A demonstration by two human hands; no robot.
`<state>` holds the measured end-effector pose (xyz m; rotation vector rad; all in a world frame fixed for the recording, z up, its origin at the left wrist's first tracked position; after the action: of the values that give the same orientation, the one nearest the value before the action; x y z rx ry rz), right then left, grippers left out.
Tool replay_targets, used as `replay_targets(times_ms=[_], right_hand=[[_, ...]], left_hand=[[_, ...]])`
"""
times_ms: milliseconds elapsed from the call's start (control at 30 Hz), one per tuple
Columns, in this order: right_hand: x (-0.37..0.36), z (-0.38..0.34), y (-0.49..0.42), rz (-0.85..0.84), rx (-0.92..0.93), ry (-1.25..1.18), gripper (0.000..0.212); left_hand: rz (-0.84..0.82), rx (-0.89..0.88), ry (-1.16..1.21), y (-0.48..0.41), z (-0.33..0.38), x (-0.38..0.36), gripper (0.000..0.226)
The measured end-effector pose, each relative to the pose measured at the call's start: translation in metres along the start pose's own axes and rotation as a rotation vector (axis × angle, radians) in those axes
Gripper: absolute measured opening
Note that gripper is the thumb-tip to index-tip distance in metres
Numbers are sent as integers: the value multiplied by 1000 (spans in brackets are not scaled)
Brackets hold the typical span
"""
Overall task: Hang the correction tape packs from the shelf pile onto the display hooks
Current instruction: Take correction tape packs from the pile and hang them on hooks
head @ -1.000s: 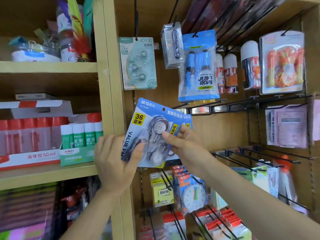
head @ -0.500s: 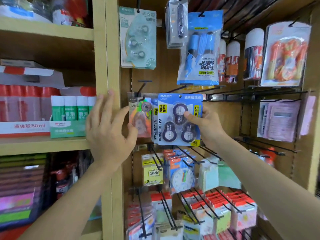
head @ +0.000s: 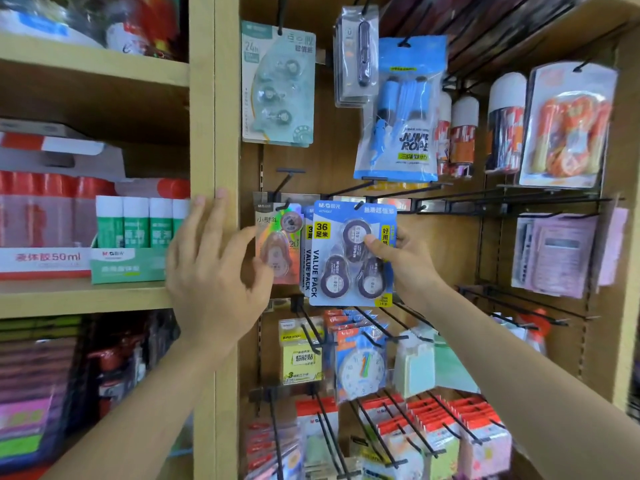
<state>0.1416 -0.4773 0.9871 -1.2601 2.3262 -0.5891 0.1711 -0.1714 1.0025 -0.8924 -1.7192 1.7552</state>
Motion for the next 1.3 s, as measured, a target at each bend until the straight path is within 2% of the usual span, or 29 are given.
replay_targets(times_ms=[200, 333, 433, 533, 633, 733, 867, 933, 1100, 1233, 1300], right_hand=[[-6, 21, -20, -9, -70, 28, 36], [-10, 24, -34, -1, -52, 70, 35], [-7, 24, -41, 25, -56, 89, 34], [2, 24, -43, 120, -27, 126, 43], [13, 17, -36, 238, 5, 252, 51], [17, 11, -26, 263, 31, 389, 49], [26, 1, 1, 327, 86, 579, 63], [23, -7, 20, 279, 136, 631, 49], [0, -16, 69, -21, 227, 848, 16], [-5, -20, 117, -148, 322, 1030, 14], [-6, -14, 145, -206, 348, 1093, 18]], left_hand=[[3, -1, -12, 0, -1, 0, 31], [0, -10, -24, 1, 0, 0, 29], [-6, -11, -33, 1, 0, -2, 28], [-8, -19, -46, 2, 2, -2, 26], [-18, -26, -60, 2, 3, -3, 25], [-34, -28, -69, 3, 3, -4, 24], [-58, -18, -53, 3, 2, -4, 23], [-92, -8, -22, 3, 1, -4, 26], [-306, 16, 39, 23, 13, -3, 45], [-382, -43, 152, 65, 47, 24, 35], [-523, -54, 212, 99, 61, 32, 32]])
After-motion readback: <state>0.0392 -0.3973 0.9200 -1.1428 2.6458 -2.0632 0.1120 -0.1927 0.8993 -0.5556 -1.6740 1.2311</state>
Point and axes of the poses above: each hand's wrist, its own y-axis away from the middle knuckle, its own x-axis out of the back of the hand, z = x × y, the point moved 10 cm from there along -y, towards the middle knuckle
